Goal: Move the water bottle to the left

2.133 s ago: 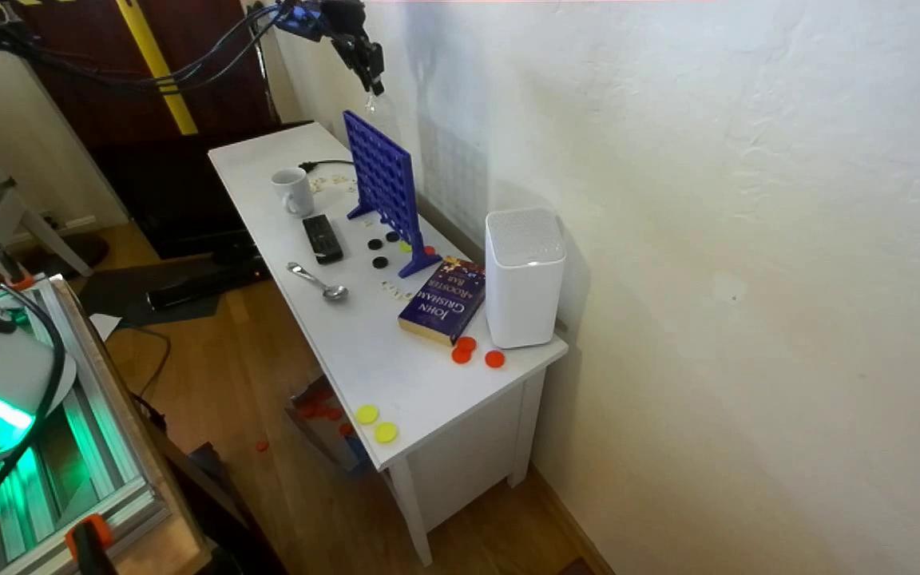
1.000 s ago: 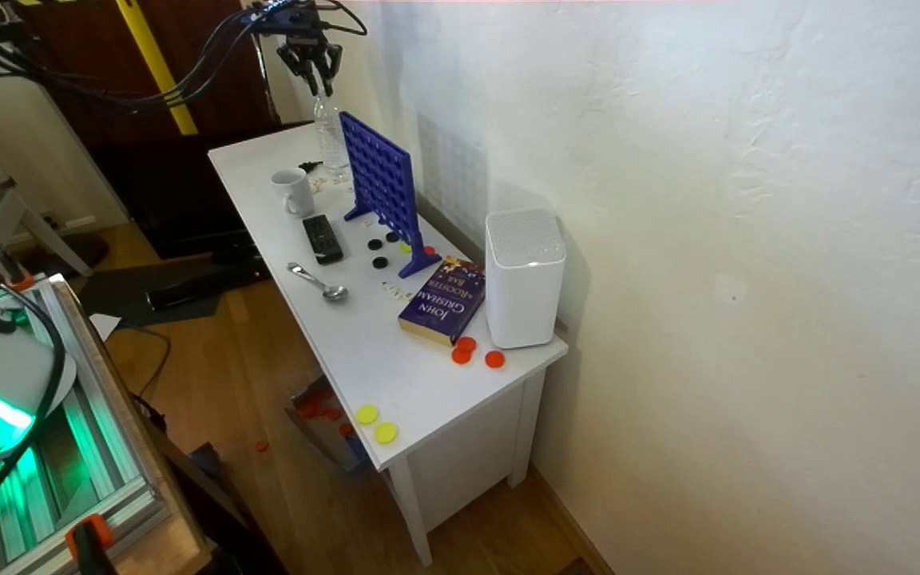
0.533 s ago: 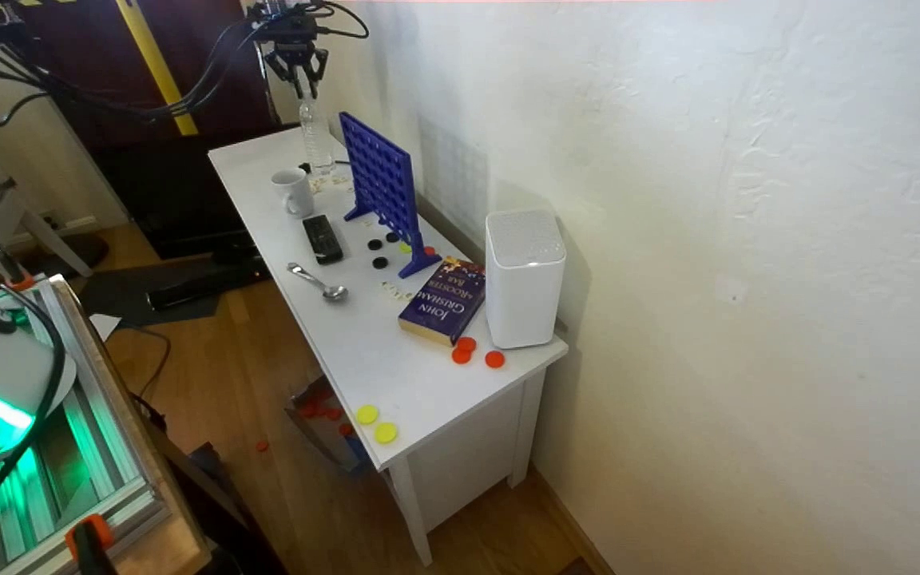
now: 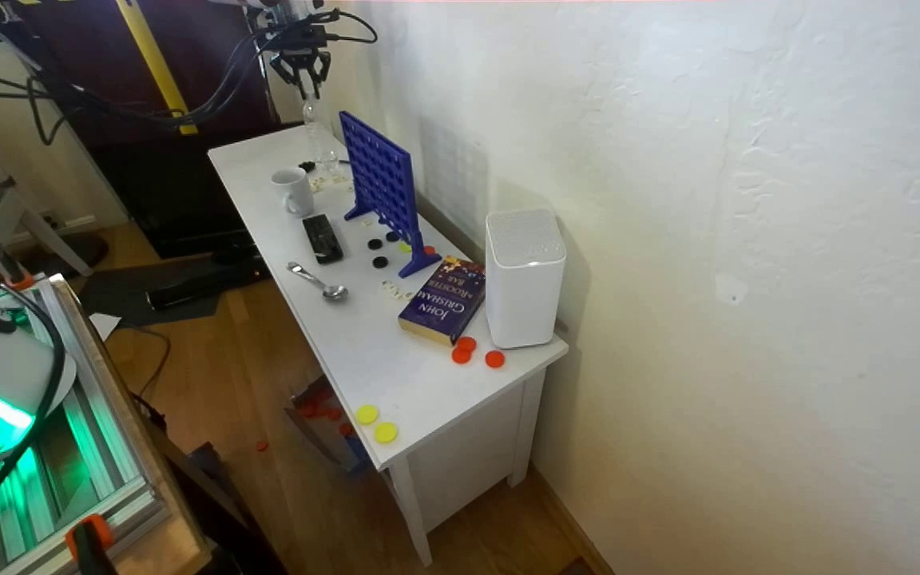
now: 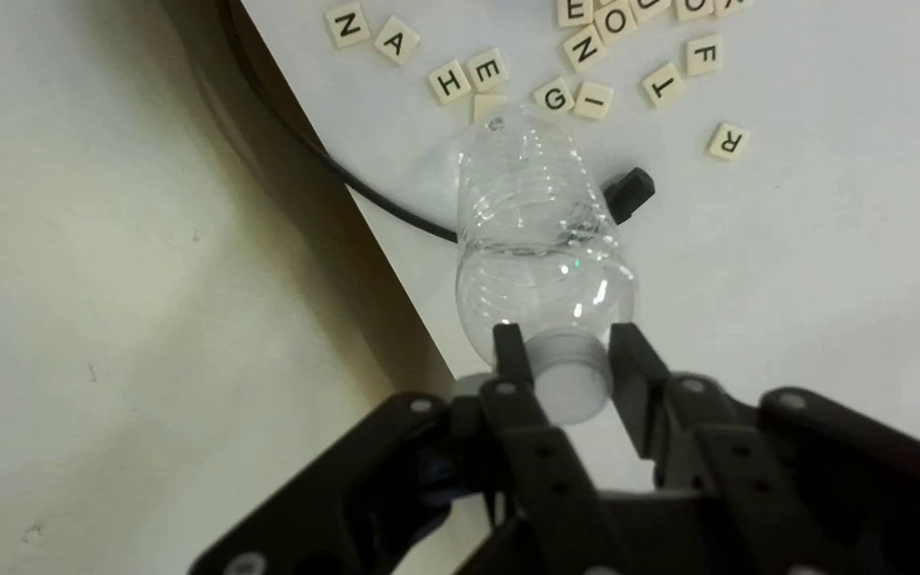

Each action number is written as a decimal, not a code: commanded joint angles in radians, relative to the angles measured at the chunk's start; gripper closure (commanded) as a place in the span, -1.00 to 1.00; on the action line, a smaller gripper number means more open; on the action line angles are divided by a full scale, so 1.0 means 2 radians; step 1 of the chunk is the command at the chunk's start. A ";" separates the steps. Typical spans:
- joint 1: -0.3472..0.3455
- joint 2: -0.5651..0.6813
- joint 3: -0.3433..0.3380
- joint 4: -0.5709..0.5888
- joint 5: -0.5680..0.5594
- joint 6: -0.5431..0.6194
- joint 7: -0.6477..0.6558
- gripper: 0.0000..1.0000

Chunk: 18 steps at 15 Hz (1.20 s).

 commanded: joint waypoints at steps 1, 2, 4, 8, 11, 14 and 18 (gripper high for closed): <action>0.006 0.047 0.005 0.072 -0.006 -0.007 -0.020 0.85; 0.008 0.054 0.006 0.081 -0.005 -0.006 -0.024 0.85; 0.009 0.068 0.007 0.100 -0.002 -0.007 -0.030 0.85; 0.015 0.091 0.007 0.131 -0.001 -0.015 -0.038 0.85; 0.019 0.104 0.005 0.151 -0.002 -0.022 -0.043 0.85; 0.022 0.113 0.004 0.168 -0.001 -0.035 -0.047 0.85; 0.023 0.104 0.005 0.167 0.002 -0.056 -0.047 -0.43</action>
